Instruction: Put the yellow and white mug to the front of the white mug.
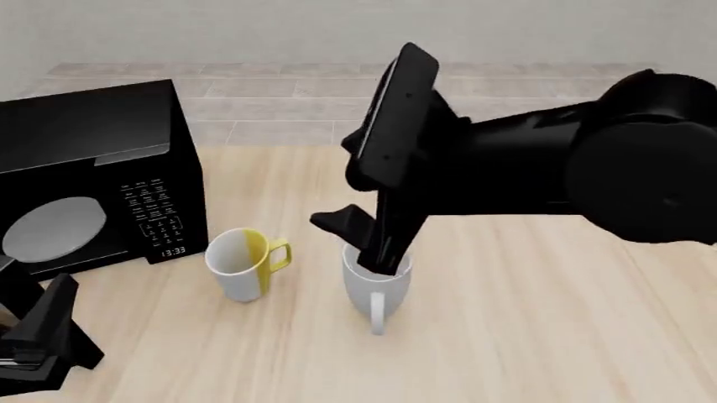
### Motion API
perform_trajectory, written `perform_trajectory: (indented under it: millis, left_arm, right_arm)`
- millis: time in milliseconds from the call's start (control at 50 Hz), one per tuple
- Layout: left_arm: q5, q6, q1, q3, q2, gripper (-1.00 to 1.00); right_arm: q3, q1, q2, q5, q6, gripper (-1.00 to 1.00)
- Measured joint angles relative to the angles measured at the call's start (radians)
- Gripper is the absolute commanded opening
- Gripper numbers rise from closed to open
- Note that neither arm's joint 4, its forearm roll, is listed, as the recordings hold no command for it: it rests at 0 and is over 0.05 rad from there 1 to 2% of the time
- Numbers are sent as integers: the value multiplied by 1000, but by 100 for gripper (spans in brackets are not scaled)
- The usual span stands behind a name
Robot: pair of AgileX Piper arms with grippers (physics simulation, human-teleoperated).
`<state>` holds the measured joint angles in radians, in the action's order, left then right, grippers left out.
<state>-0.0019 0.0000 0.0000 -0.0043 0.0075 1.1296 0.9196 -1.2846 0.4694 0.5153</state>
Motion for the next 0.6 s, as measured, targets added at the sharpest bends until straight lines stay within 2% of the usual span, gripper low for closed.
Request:
perform_trajectory:
  millis: [300,600]
  left_arm:
    - [0,0,0,0,0,100]
    - [0,0,0,0,0,100]
  right_arm:
    - [102,-7,-150,35,46,100]
    - [137,-30,-282,3,90,100]
